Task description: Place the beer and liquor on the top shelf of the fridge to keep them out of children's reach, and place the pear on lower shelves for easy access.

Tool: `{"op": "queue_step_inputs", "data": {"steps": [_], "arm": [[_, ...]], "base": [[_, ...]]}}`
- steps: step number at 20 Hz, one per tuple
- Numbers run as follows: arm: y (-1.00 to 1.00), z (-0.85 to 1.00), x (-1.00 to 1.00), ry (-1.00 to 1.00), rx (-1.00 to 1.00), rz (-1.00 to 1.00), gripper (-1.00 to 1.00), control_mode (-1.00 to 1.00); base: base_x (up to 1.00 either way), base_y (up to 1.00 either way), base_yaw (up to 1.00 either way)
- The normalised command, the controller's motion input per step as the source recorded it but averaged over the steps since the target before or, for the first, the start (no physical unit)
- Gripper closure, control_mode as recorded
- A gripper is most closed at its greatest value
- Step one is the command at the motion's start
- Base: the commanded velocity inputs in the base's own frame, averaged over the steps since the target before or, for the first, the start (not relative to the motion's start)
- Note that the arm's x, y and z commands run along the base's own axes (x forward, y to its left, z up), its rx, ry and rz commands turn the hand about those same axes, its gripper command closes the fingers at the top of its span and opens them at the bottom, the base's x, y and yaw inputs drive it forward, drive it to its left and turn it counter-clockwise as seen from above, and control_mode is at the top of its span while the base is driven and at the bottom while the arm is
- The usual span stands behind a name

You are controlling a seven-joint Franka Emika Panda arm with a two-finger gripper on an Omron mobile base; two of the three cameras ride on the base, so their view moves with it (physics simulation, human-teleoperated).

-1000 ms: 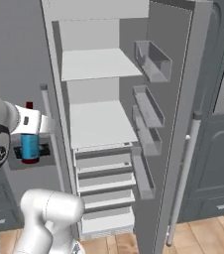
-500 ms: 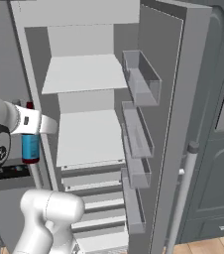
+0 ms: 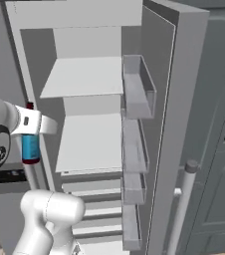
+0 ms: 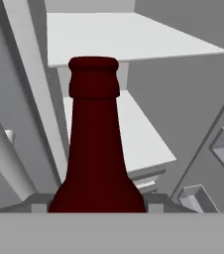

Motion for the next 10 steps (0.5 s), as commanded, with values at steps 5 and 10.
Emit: {"op": "queue_step_inputs", "data": {"steps": [5, 10], "arm": [[0.00, 0.00, 0.00, 0.00, 0.00, 0.00, 1.00, 1.00], [0.00, 0.00, 0.00, 0.00, 0.00, 0.00, 1.00, 1.00]], "base": [[0.42, -0.35, 0.23], [0.40, -0.47, 0.26]]}}
